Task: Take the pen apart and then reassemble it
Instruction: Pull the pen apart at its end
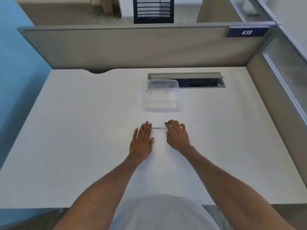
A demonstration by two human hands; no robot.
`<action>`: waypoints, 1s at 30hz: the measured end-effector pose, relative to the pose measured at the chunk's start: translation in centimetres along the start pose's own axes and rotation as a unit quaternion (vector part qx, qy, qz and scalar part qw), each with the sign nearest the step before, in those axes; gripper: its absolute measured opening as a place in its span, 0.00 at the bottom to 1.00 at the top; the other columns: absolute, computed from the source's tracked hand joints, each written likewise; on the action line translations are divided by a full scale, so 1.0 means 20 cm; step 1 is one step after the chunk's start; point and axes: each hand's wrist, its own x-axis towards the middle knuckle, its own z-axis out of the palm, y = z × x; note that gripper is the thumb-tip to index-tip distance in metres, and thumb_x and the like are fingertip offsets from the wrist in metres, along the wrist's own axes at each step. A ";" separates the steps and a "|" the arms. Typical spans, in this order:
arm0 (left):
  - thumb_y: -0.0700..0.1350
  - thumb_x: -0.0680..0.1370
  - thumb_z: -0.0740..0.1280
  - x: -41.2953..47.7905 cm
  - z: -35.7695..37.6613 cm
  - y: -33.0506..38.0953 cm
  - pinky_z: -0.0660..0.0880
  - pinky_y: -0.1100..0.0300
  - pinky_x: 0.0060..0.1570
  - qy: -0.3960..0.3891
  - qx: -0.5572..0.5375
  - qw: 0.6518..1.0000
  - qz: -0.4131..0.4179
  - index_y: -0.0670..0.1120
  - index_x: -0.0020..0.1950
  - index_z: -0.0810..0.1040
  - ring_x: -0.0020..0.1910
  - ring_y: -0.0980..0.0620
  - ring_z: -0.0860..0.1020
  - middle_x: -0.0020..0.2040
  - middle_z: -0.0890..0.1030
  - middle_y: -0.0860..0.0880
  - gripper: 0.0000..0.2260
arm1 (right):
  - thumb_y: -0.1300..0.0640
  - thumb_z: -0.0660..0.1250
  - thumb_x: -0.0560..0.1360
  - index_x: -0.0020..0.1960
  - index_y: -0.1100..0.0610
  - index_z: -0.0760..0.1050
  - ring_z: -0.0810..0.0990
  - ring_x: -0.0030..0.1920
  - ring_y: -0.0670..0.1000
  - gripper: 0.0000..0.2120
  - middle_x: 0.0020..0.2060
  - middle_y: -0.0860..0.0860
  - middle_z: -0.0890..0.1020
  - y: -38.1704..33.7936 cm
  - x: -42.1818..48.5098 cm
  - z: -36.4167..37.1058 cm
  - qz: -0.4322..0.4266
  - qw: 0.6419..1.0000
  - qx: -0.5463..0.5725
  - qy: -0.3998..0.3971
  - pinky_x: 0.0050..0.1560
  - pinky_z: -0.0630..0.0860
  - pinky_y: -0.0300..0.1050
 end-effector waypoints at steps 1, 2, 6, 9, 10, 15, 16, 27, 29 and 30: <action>0.55 0.92 0.44 0.00 0.00 0.00 0.45 0.48 0.90 -0.002 0.009 1.000 -0.006 0.47 0.91 0.38 0.92 0.50 0.42 0.91 0.38 0.49 0.30 | 0.57 0.57 0.88 0.83 0.53 0.65 0.70 0.80 0.54 0.24 0.80 0.49 0.70 0.00 0.01 0.00 0.008 1.000 -0.006 -0.005 0.79 0.67 0.52; 0.55 0.92 0.44 0.01 -0.01 -0.01 0.45 0.48 0.90 -0.008 -0.006 1.000 -0.014 0.47 0.91 0.38 0.92 0.50 0.42 0.91 0.38 0.49 0.30 | 0.58 0.58 0.87 0.82 0.53 0.66 0.70 0.79 0.54 0.23 0.79 0.49 0.70 0.01 0.01 -0.01 0.018 1.000 0.005 -0.006 0.77 0.68 0.52; 0.55 0.92 0.45 0.01 0.04 -0.01 0.45 0.48 0.90 -0.008 -0.009 1.000 -0.018 0.47 0.91 0.39 0.92 0.50 0.43 0.92 0.40 0.50 0.30 | 0.61 0.59 0.86 0.80 0.54 0.69 0.72 0.77 0.54 0.23 0.77 0.50 0.72 0.01 0.04 -0.01 0.033 0.999 0.002 -0.015 0.74 0.70 0.51; 0.54 0.92 0.46 0.01 0.04 -0.02 0.45 0.48 0.90 -0.018 -0.006 1.000 -0.016 0.47 0.91 0.40 0.92 0.50 0.43 0.92 0.41 0.50 0.30 | 0.63 0.60 0.85 0.77 0.54 0.72 0.73 0.75 0.54 0.21 0.73 0.50 0.74 0.02 0.08 -0.02 0.044 0.999 0.004 -0.013 0.72 0.71 0.51; 0.55 0.92 0.46 0.01 0.04 -0.03 0.45 0.48 0.90 -0.021 -0.007 1.000 -0.017 0.47 0.91 0.40 0.92 0.50 0.43 0.92 0.41 0.50 0.30 | 0.64 0.60 0.84 0.75 0.54 0.74 0.74 0.74 0.54 0.20 0.72 0.50 0.75 0.02 0.10 -0.02 0.045 0.999 0.004 -0.009 0.71 0.71 0.51; 0.55 0.92 0.47 0.02 0.02 -0.05 0.46 0.48 0.90 -0.032 -0.004 0.999 -0.008 0.47 0.91 0.40 0.92 0.50 0.43 0.92 0.40 0.50 0.31 | 0.66 0.61 0.83 0.68 0.55 0.76 0.74 0.71 0.55 0.17 0.66 0.50 0.79 0.03 0.15 -0.01 0.051 0.999 0.010 -0.008 0.69 0.71 0.51; 0.55 0.92 0.47 0.02 0.02 -0.05 0.46 0.48 0.90 -0.034 -0.009 0.999 -0.010 0.47 0.91 0.40 0.92 0.50 0.43 0.92 0.40 0.50 0.31 | 0.66 0.61 0.83 0.68 0.55 0.77 0.74 0.72 0.55 0.16 0.66 0.50 0.79 0.04 0.16 -0.01 0.051 0.999 0.016 -0.006 0.69 0.71 0.51; 0.49 0.92 0.52 0.07 -0.04 -0.08 0.50 0.52 0.89 0.016 -0.162 0.986 -0.024 0.46 0.91 0.54 0.91 0.49 0.51 0.91 0.52 0.49 0.26 | 0.63 0.62 0.85 0.65 0.56 0.80 0.76 0.70 0.55 0.13 0.63 0.50 0.82 0.08 0.19 0.01 0.069 0.992 0.104 -0.003 0.68 0.72 0.54; 0.48 0.92 0.54 0.09 -0.06 -0.05 0.55 0.51 0.88 0.061 -0.243 0.966 -0.064 0.45 0.90 0.59 0.90 0.49 0.55 0.90 0.57 0.49 0.25 | 0.62 0.62 0.85 0.64 0.56 0.81 0.77 0.69 0.56 0.12 0.62 0.50 0.83 0.08 0.18 0.02 0.081 0.986 0.147 0.003 0.69 0.72 0.55; 0.48 0.92 0.55 0.09 -0.07 -0.04 0.58 0.50 0.87 0.083 -0.286 0.950 -0.088 0.45 0.89 0.59 0.90 0.49 0.57 0.90 0.59 0.49 0.25 | 0.62 0.62 0.85 0.64 0.57 0.81 0.77 0.69 0.56 0.12 0.62 0.50 0.84 0.07 0.17 0.02 0.088 0.981 0.173 0.004 0.69 0.71 0.55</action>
